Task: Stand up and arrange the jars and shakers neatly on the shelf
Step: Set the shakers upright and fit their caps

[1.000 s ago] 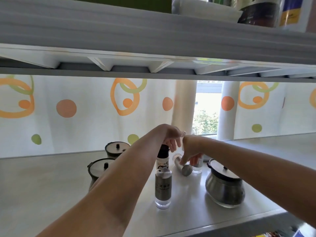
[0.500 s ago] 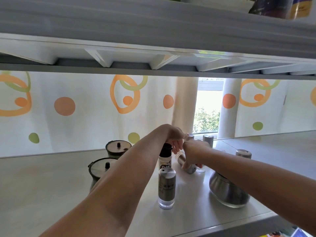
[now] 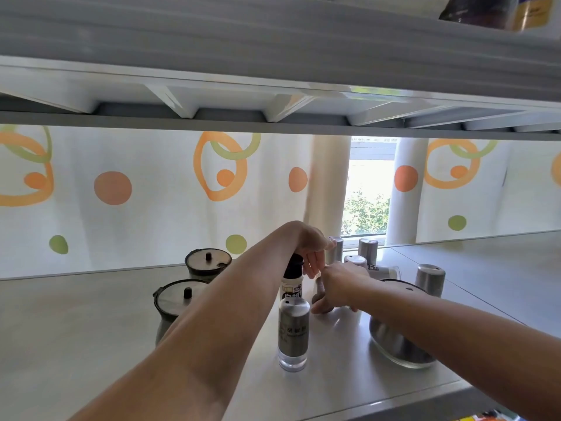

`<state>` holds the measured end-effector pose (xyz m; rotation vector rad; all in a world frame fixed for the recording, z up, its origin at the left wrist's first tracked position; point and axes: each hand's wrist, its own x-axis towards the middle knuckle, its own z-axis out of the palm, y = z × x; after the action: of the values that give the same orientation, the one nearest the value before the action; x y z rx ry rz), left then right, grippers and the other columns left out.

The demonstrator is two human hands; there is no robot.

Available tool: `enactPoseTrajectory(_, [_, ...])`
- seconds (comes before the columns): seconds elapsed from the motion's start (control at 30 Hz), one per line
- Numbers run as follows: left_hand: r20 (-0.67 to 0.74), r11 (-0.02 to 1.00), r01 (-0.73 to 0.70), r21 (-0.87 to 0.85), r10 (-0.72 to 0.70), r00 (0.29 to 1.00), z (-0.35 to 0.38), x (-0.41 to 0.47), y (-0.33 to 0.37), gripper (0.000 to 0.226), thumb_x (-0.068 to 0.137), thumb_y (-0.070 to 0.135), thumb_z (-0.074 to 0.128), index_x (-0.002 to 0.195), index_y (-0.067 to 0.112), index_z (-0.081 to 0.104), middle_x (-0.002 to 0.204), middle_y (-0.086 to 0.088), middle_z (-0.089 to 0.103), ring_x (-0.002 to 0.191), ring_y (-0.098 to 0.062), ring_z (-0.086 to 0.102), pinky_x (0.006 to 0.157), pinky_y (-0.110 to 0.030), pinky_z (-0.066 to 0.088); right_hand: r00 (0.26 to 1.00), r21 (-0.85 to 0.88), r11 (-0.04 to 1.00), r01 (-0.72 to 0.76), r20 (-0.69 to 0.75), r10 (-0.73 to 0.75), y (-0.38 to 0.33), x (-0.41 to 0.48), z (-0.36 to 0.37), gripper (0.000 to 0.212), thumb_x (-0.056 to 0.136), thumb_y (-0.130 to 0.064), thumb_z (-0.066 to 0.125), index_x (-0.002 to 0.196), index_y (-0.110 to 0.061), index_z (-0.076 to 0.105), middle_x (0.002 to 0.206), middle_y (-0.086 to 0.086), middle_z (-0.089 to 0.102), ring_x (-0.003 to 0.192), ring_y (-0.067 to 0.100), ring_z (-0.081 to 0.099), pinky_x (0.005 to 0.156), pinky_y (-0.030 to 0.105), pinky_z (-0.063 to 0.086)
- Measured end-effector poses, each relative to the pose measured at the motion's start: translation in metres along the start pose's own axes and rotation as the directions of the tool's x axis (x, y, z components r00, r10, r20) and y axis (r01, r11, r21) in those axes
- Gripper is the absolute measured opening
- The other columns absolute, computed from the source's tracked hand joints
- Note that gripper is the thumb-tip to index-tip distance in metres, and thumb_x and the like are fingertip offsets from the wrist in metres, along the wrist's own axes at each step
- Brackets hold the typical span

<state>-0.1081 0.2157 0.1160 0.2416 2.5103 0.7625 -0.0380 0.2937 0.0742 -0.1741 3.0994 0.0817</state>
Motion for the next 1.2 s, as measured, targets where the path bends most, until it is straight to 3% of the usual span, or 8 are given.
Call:
enactPoseTrajectory(0.13, [0.008,1.000,0.007,0.009,-0.007,1.000,0.000,-0.002,0.001,0.070,0.102,0.042,0.017,0.128,-0.015,0.047,0.132,-0.030,0.052,0.124,-0.037,0.053,0.095,-0.037,0.044,1.000,-0.016,1.000,0.003,0.002,-0.003,-0.001,-0.002,0.000,0.048,0.079,-0.044,0.069,0.114,-0.012,0.059,0.106,0.006,0.065,0.100,0.027,0.066,0.065,0.028,0.050])
enactPoseTrajectory(0.23, [0.003,1.000,0.014,0.002,-0.014,1.000,-0.001,-0.001,-0.001,0.070,0.102,0.044,0.018,0.127,-0.014,0.049,0.130,-0.030,0.054,0.122,-0.037,0.055,0.093,-0.037,0.045,1.000,-0.005,1.000,0.015,0.004,-0.015,0.002,-0.003,-0.004,0.022,0.078,-0.035,0.068,0.078,-0.017,0.055,0.070,0.001,0.052,0.091,0.027,0.067,0.055,0.020,0.041])
enactPoseTrajectory(0.37, [0.011,0.999,0.040,0.000,-0.040,0.999,-0.003,0.000,-0.002,0.074,0.101,0.046,0.016,0.125,-0.014,0.051,0.129,-0.029,0.055,0.121,-0.036,0.056,0.097,-0.038,0.045,1.000,0.041,0.999,0.004,0.027,-0.005,0.002,-0.002,-0.009,0.038,0.078,-0.034,0.069,0.064,-0.015,0.040,0.063,-0.002,0.053,0.053,0.017,0.059,0.058,0.021,0.050])
enactPoseTrajectory(0.5, [0.041,0.997,0.078,-0.011,-0.078,0.996,-0.005,0.002,-0.004,0.076,0.101,0.047,0.013,0.126,-0.014,0.050,0.130,-0.029,0.055,0.123,-0.035,0.055,0.110,-0.044,0.038,0.999,0.063,0.998,0.004,0.037,-0.006,0.002,0.000,-0.019,0.035,0.078,-0.031,0.068,0.064,-0.017,0.040,0.023,-0.009,0.045,0.038,0.011,0.053,0.052,0.019,0.044])
enactPoseTrajectory(0.7, [0.095,0.996,0.075,0.052,-0.080,0.992,-0.010,0.003,-0.008,0.041,0.094,0.012,0.039,0.125,-0.011,0.054,0.128,-0.026,0.058,0.118,-0.033,0.058,0.108,-0.048,0.040,0.999,0.158,0.987,-0.035,0.007,0.034,0.005,0.008,-0.041,0.023,0.074,-0.025,0.072,0.071,-0.011,0.054,0.037,-0.001,0.058,0.043,0.016,0.064,0.056,0.028,0.059])
enactPoseTrajectory(0.93, [0.111,0.998,0.057,-0.006,-0.056,0.992,-0.016,0.005,-0.008,0.045,0.097,0.015,0.027,0.124,-0.011,0.052,0.132,-0.028,0.053,0.124,-0.036,0.053,0.113,-0.050,0.033,0.988,0.015,1.000,-0.003,-0.158,0.005,0.009,0.019,-0.046,0.031,0.078,-0.036,0.069,0.072,-0.019,0.045,0.064,-0.005,0.046,0.066,0.017,0.050,0.048,0.021,0.032])
enactPoseTrajectory(1.07, [0.083,0.999,0.028,-0.027,-0.025,0.996,-0.018,0.003,-0.007,0.035,0.094,0.012,0.031,0.105,-0.007,0.059,0.129,-0.029,0.055,0.106,-0.032,0.059,0.111,-0.049,0.035,0.980,0.013,1.000,0.011,-0.198,-0.008,0.011,0.024,-0.046,0.025,0.079,-0.035,0.069,0.080,-0.019,0.049,0.065,-0.006,0.044,0.072,0.017,0.051,0.048,0.021,0.029])
enactPoseTrajectory(1.2, [0.071,1.000,0.014,-0.027,-0.012,0.997,-0.016,0.001,-0.006,0.039,0.092,0.017,0.037,0.113,-0.009,0.059,0.127,-0.029,0.058,0.102,-0.030,0.061,0.109,-0.047,0.038,0.972,-0.038,0.998,0.042,-0.229,-0.049,0.014,0.027,-0.044,0.025,0.084,-0.036,0.064,0.099,-0.017,0.059,0.066,-0.006,0.044,0.073,0.018,0.050,0.050,0.022,0.030])
